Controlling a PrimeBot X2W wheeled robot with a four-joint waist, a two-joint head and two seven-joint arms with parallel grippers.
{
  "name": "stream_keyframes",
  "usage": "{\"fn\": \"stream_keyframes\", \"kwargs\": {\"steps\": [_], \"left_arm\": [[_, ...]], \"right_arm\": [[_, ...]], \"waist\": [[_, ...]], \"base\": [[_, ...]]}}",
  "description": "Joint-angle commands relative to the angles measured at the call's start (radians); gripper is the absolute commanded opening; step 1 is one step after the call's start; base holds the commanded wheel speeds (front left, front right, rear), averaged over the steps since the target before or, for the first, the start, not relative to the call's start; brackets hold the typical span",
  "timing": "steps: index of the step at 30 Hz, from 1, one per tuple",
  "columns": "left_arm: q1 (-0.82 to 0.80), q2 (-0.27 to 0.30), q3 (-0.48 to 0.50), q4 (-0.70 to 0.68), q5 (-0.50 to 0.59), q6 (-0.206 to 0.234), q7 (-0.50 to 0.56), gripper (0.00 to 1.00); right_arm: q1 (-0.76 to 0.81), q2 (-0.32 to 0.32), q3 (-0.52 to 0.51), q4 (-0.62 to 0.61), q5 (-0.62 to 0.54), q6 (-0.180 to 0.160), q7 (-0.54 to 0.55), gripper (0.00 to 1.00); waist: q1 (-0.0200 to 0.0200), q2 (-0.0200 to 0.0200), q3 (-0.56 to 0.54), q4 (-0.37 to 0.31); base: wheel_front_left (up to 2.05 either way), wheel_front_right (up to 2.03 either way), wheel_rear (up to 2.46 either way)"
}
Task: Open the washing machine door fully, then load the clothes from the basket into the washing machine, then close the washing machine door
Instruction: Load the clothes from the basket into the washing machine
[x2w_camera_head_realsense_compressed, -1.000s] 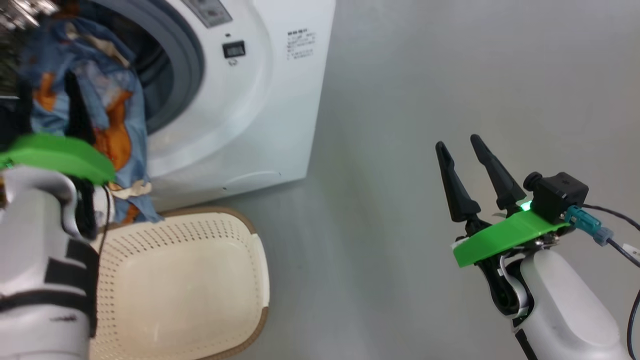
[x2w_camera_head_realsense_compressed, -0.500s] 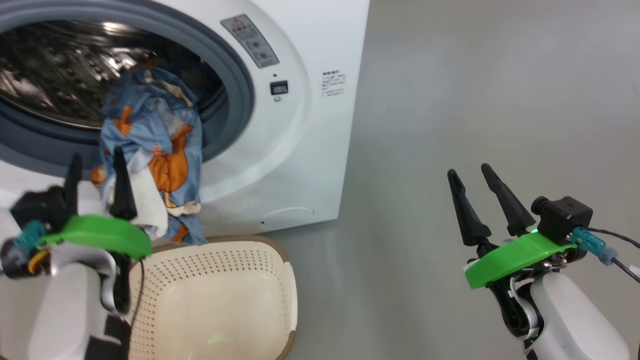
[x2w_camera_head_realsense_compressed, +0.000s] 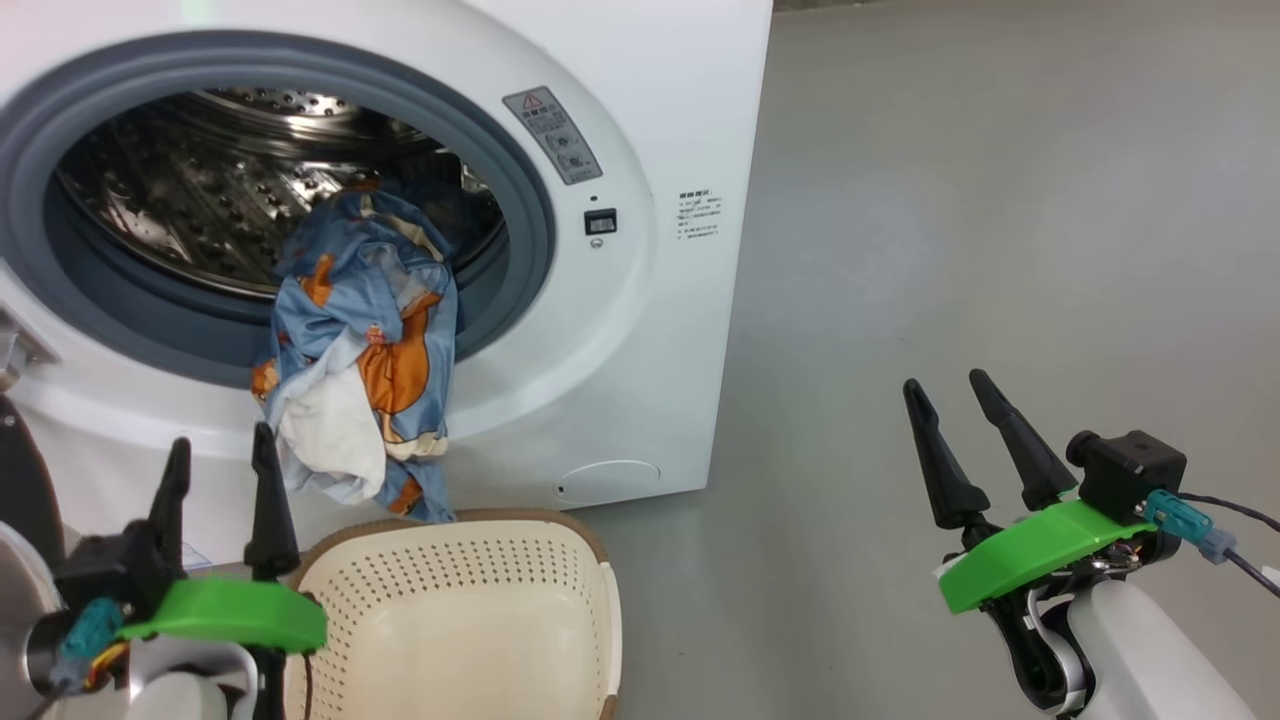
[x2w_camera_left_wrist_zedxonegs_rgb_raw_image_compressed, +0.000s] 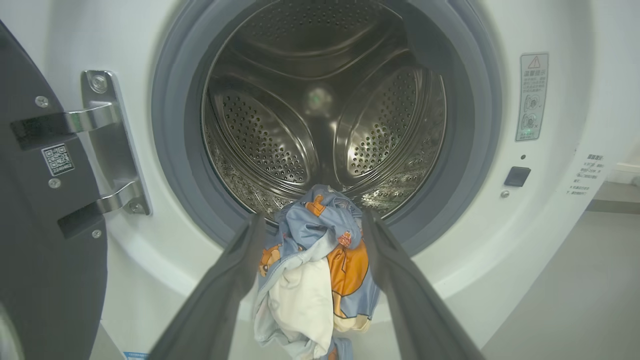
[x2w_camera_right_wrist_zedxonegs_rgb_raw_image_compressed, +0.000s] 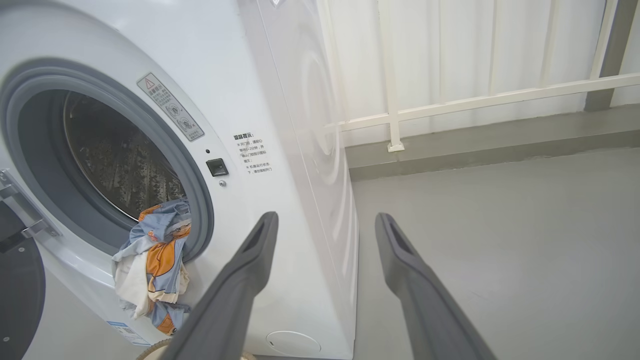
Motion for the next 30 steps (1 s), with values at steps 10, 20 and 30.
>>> {"fn": "stream_keyframes", "kwargs": {"steps": [10, 20, 30], "left_arm": [[0.076, -0.003, 0.005, -0.125, 0.008, 0.025, -0.006, 1.0], [0.098, -0.014, -0.01, -0.138, -0.009, 0.037, -0.005, 1.0], [0.099, -0.015, -0.016, -0.143, -0.02, 0.041, -0.005, 1.0]], "right_arm": [[0.008, -0.025, -0.002, -0.027, -0.002, 0.005, -0.008, 1.0], [0.015, -0.029, 0.001, -0.026, -0.007, 0.005, -0.008, 1.0], [0.011, -0.036, 0.009, -0.027, -0.003, 0.005, -0.008, 1.0]], "waist": [[0.0, 0.0, -0.015, 0.017], [0.0, 0.0, -0.027, 0.022], [0.0, 0.0, -0.023, 0.018]], "base": [[0.0, 0.0, 0.0], [0.0, 0.0, 0.0], [0.0, 0.0, 0.0]]}}
